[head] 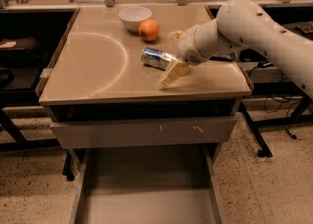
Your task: Pick redbull can from middle drawer and place on counter
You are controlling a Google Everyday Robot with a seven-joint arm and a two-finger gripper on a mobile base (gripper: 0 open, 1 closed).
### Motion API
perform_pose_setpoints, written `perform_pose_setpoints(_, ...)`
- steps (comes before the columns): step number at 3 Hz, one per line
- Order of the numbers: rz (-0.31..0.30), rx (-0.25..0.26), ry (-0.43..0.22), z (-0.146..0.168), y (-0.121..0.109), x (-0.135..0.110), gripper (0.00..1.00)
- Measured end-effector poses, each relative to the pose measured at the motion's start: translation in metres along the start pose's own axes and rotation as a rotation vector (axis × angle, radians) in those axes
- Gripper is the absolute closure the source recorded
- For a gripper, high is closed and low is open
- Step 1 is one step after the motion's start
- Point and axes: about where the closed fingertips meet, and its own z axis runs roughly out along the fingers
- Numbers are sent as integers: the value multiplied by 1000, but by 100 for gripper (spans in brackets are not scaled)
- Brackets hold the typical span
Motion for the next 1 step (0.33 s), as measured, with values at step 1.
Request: perform_pose_setpoints(1,0,0,0,0,0,0,0)
